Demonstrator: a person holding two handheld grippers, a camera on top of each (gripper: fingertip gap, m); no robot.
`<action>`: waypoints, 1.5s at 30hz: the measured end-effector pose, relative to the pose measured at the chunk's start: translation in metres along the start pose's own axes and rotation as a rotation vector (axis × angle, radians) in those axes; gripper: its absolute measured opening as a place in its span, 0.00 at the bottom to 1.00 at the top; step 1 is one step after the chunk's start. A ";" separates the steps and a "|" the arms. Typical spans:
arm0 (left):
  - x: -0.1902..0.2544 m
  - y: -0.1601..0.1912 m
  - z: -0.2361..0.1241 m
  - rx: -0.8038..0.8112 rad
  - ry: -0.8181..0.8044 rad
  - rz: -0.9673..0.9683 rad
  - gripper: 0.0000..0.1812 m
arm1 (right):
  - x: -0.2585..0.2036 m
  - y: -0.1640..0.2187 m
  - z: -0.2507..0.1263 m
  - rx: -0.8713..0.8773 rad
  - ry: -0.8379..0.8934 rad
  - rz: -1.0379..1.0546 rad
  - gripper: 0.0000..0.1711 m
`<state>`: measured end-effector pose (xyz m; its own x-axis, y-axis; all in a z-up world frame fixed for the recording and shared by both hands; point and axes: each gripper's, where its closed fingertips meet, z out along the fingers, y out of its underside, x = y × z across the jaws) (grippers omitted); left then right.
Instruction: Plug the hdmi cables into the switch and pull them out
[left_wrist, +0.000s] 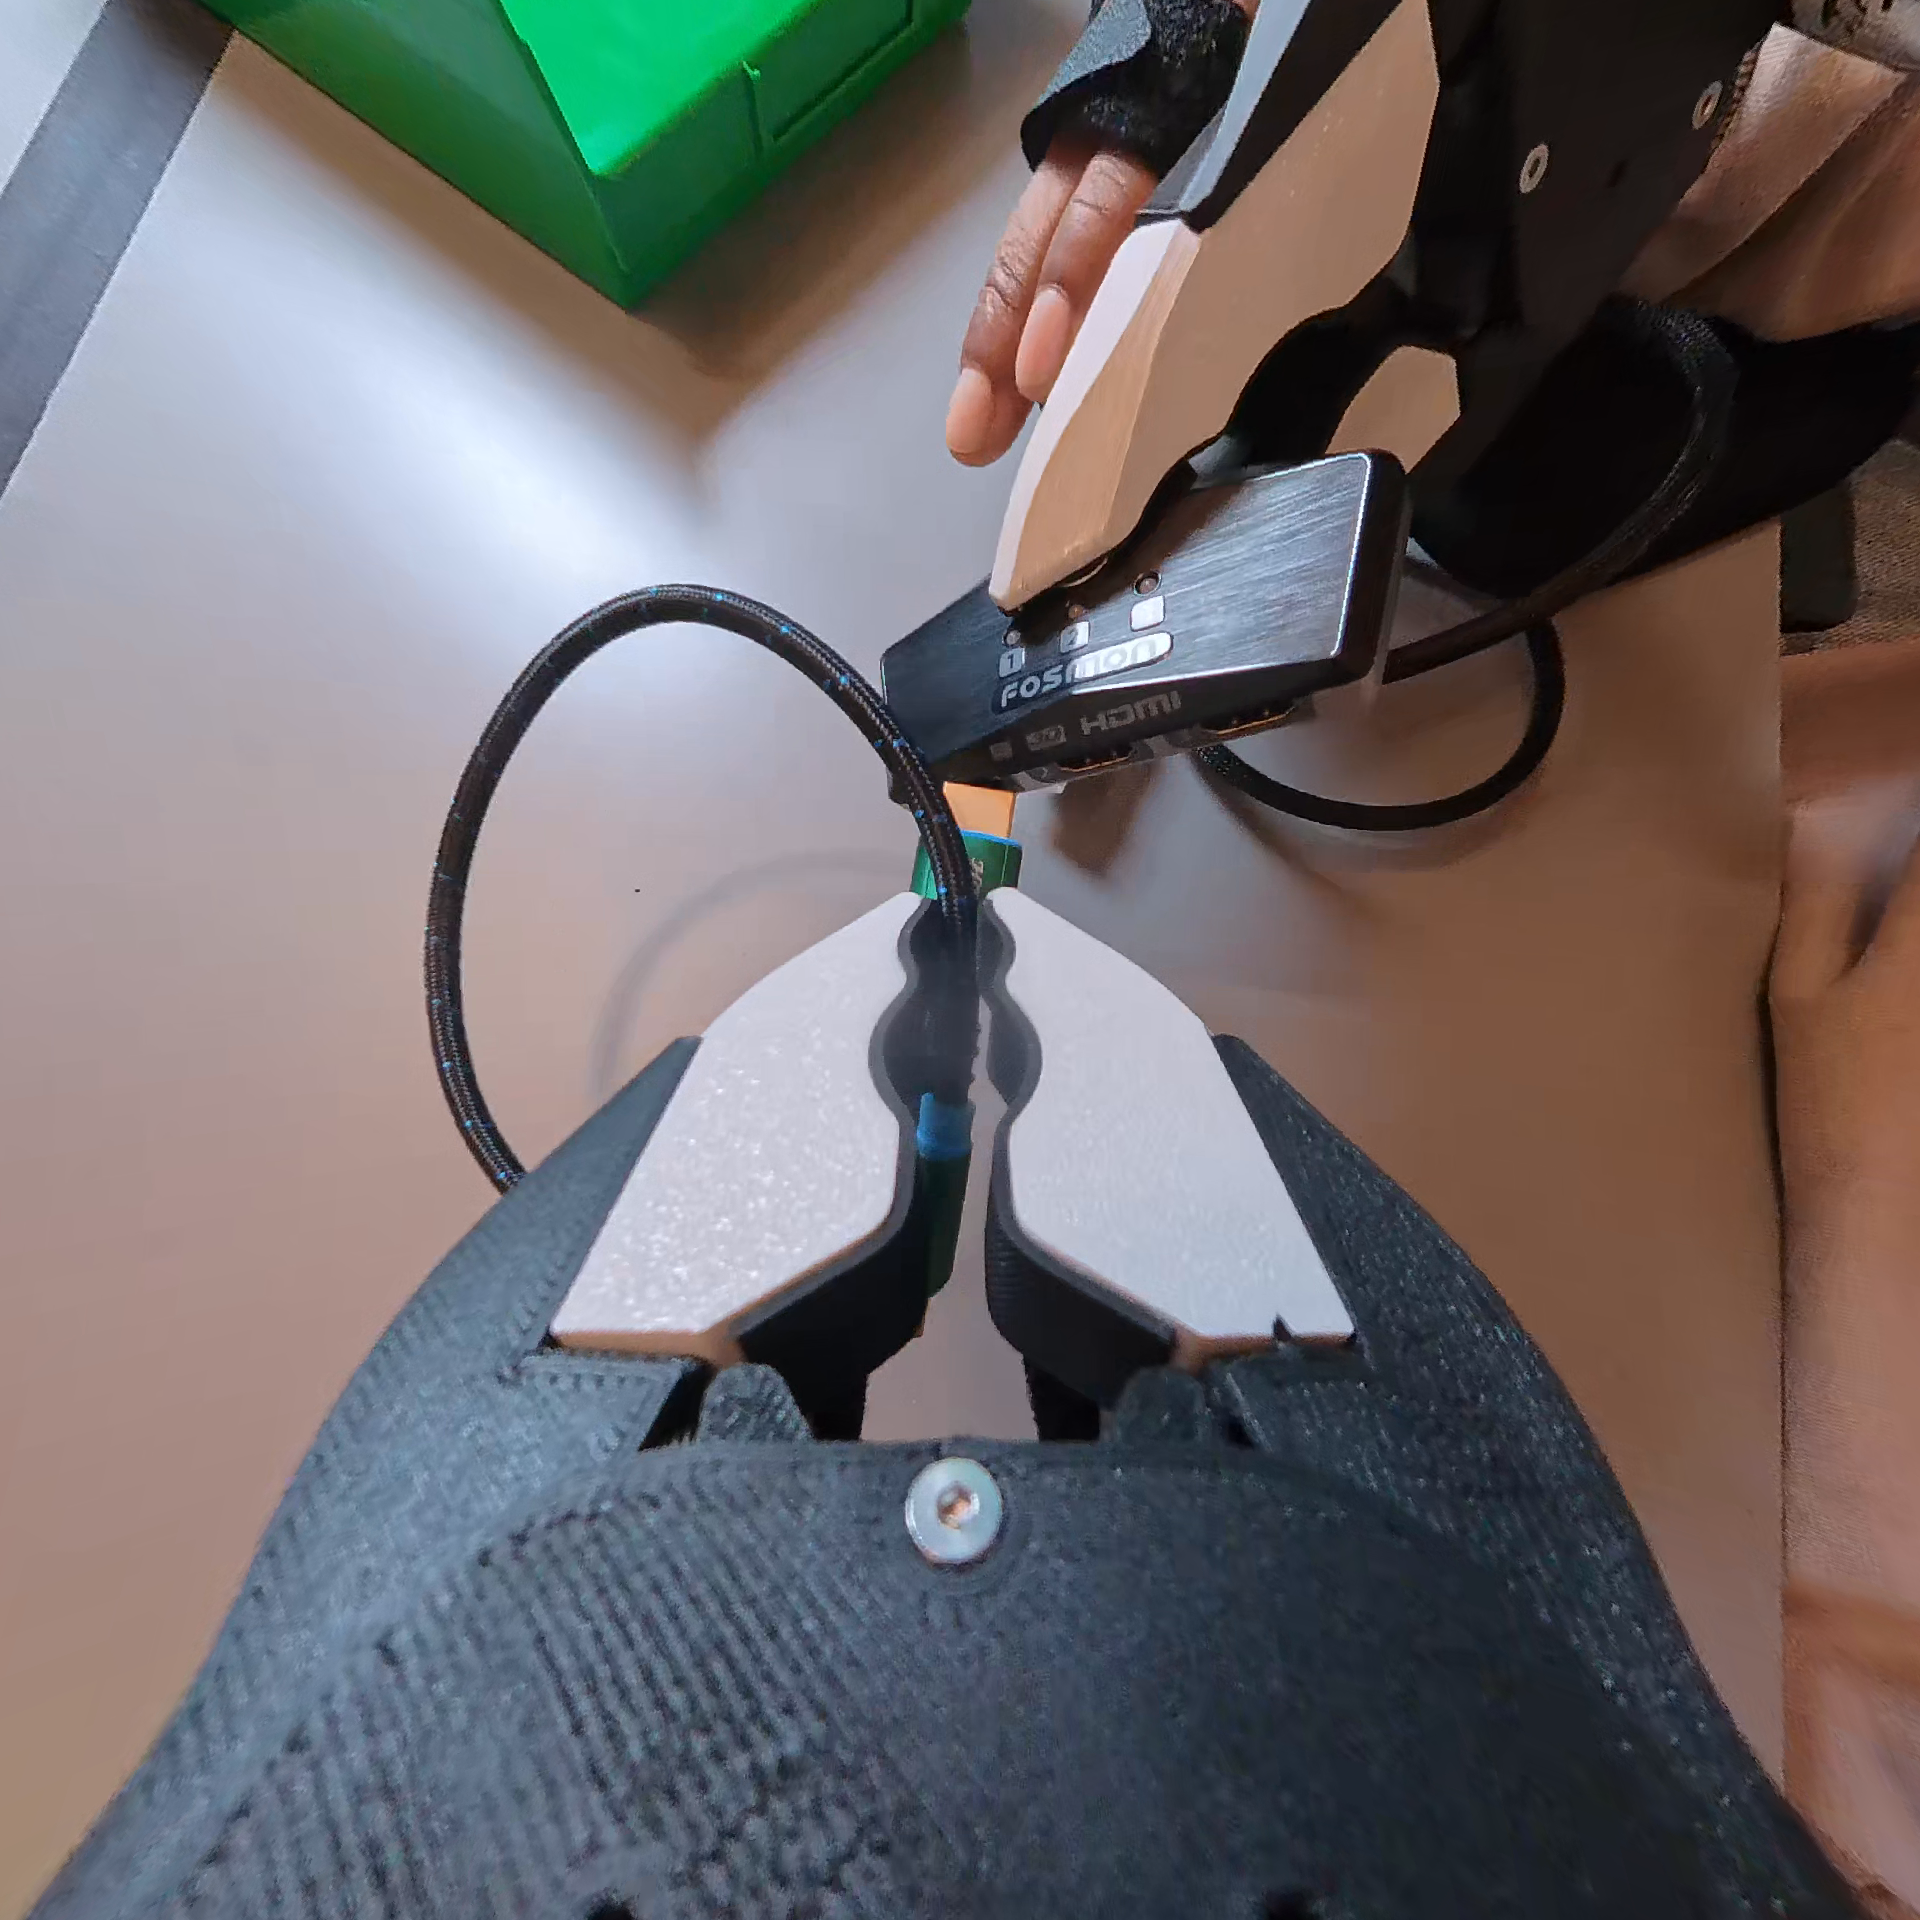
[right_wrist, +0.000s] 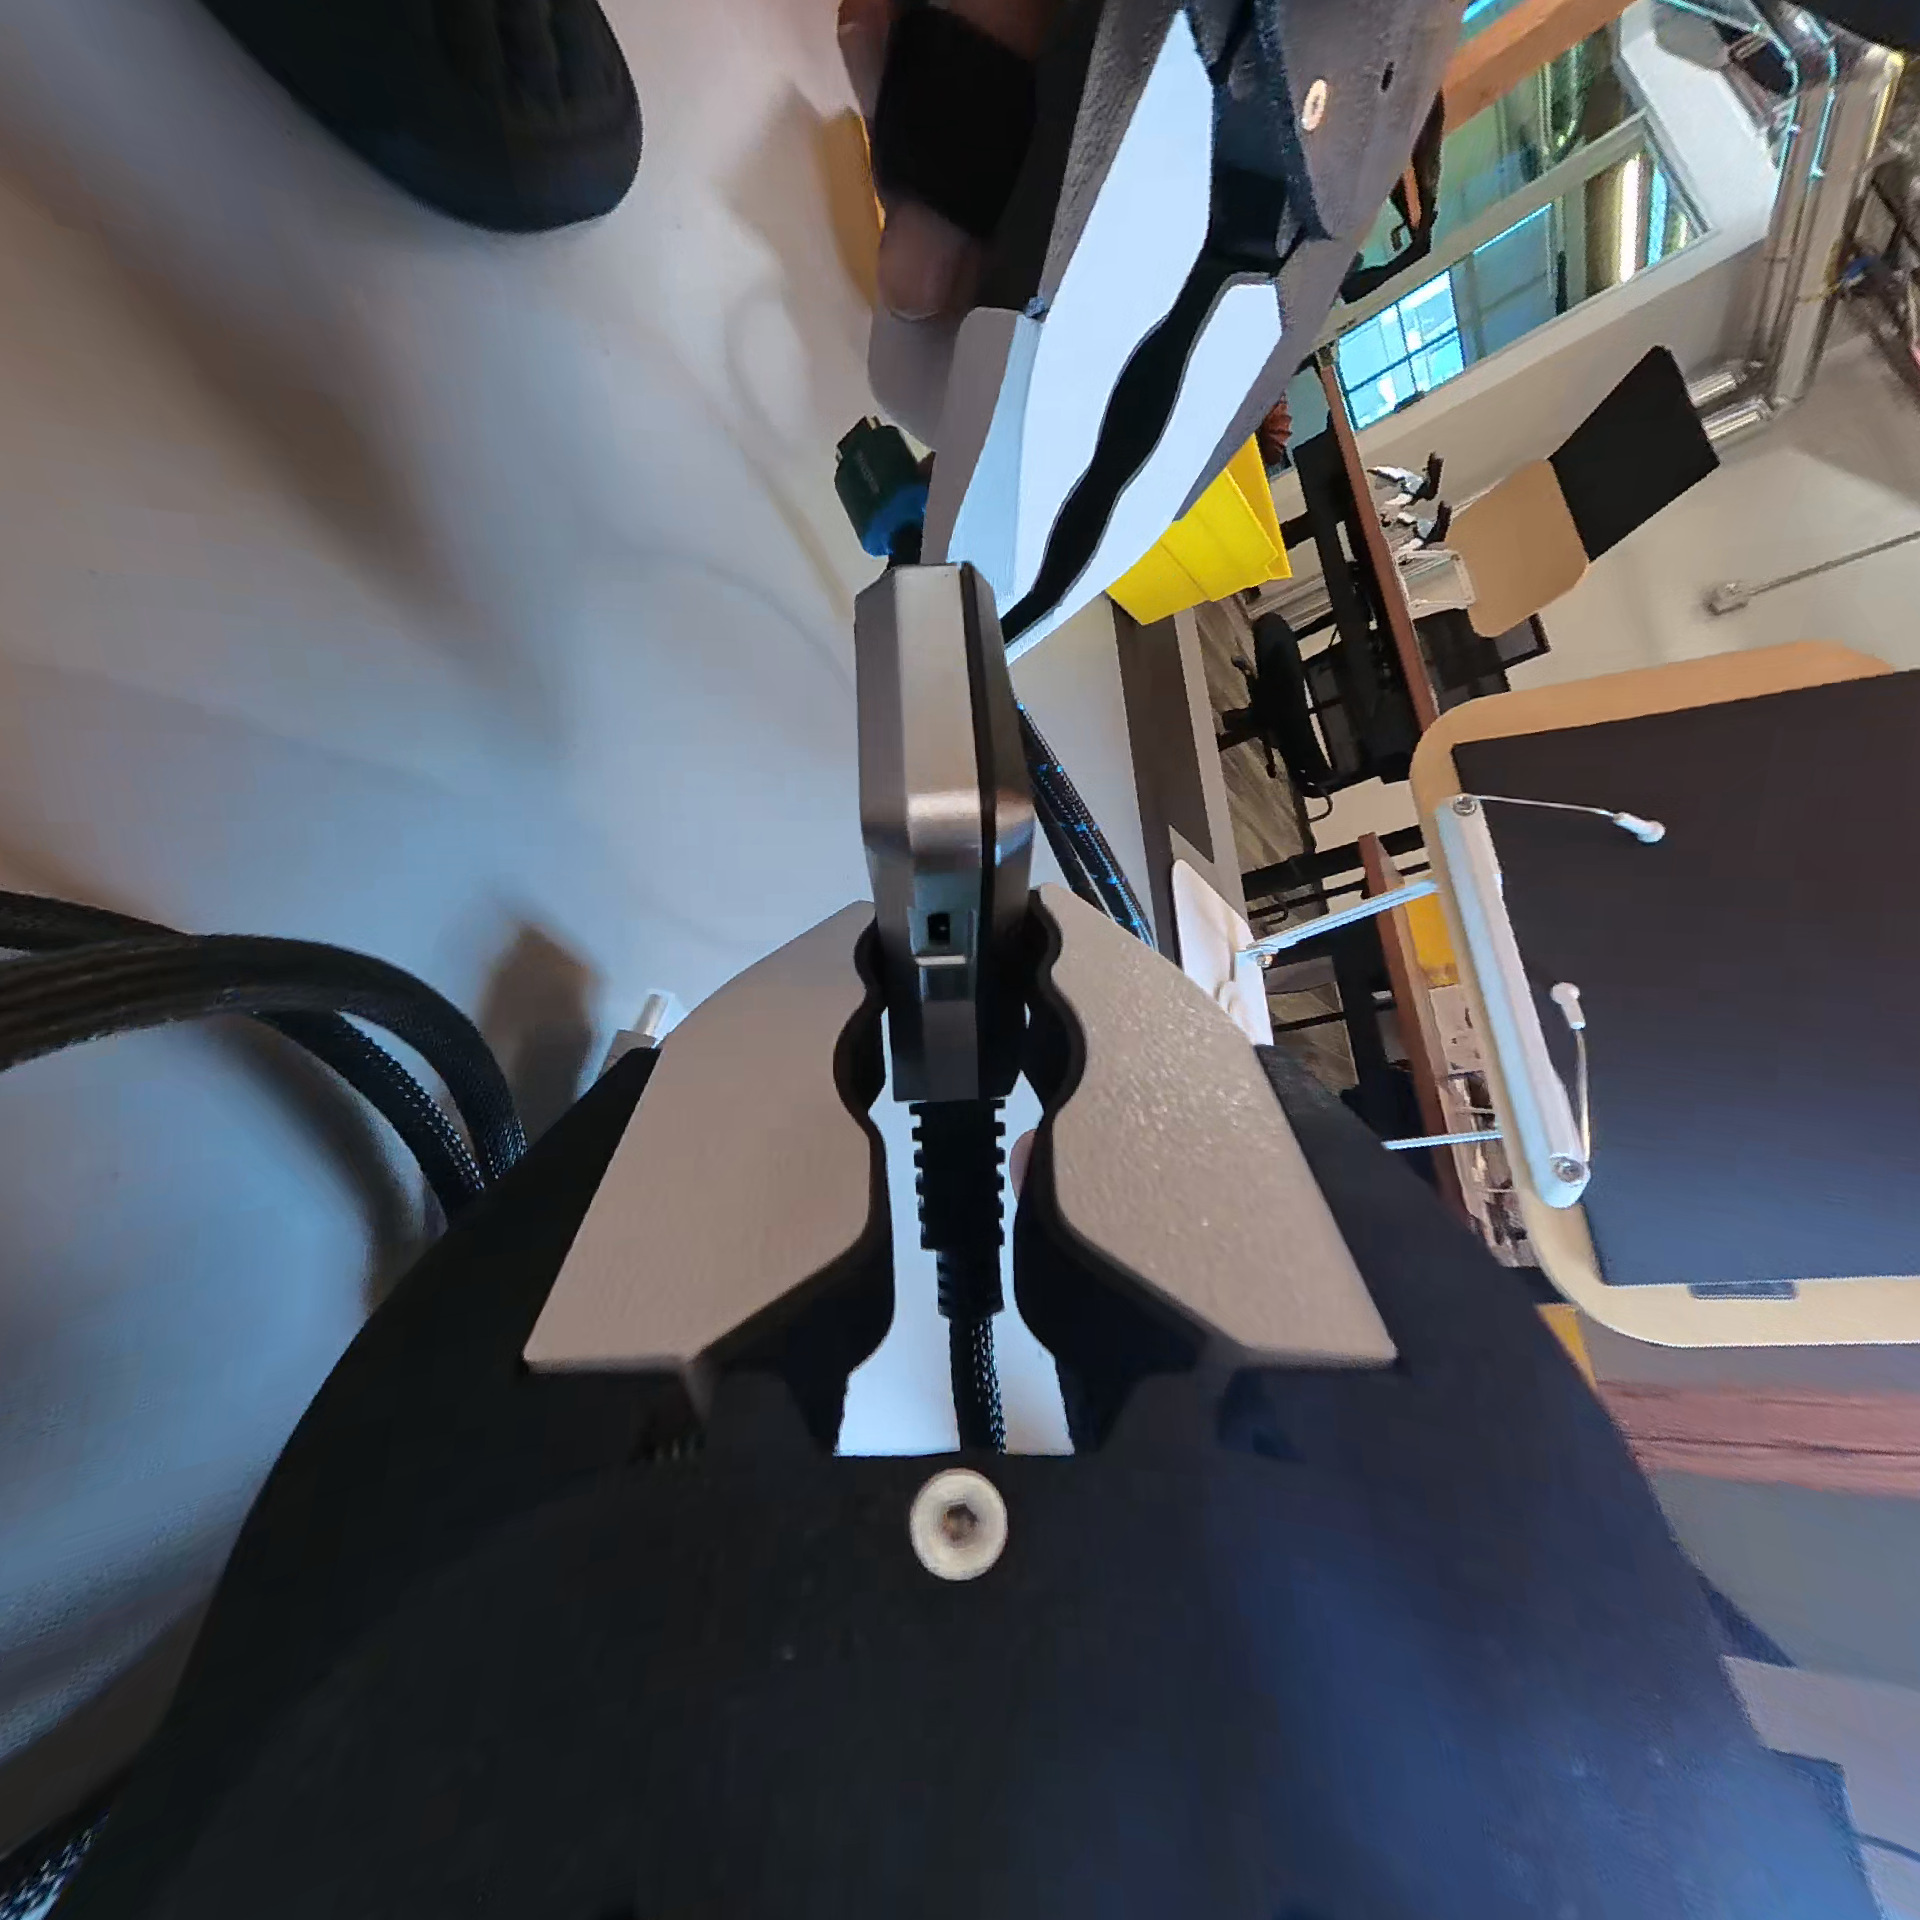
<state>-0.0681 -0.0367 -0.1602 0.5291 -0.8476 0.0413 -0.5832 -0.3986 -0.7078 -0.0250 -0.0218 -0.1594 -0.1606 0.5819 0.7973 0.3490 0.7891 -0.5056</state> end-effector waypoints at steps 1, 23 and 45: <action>0.000 0.000 0.000 0.000 0.003 -0.002 0.04 | 0.000 0.000 0.000 0.004 0.000 0.005 0.13; 0.016 0.066 0.009 -0.138 -0.060 0.208 0.15 | -0.005 0.020 0.001 -0.103 -0.026 -0.053 0.13; -0.010 0.061 0.054 -0.438 -0.046 0.429 0.25 | 0.001 0.032 -0.009 -0.108 -0.023 0.012 0.13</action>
<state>-0.0753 -0.0338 -0.2418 0.2116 -0.9521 -0.2207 -0.9439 -0.1406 -0.2987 -0.0060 0.0019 -0.1721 -0.1763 0.5967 0.7829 0.4482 0.7567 -0.4759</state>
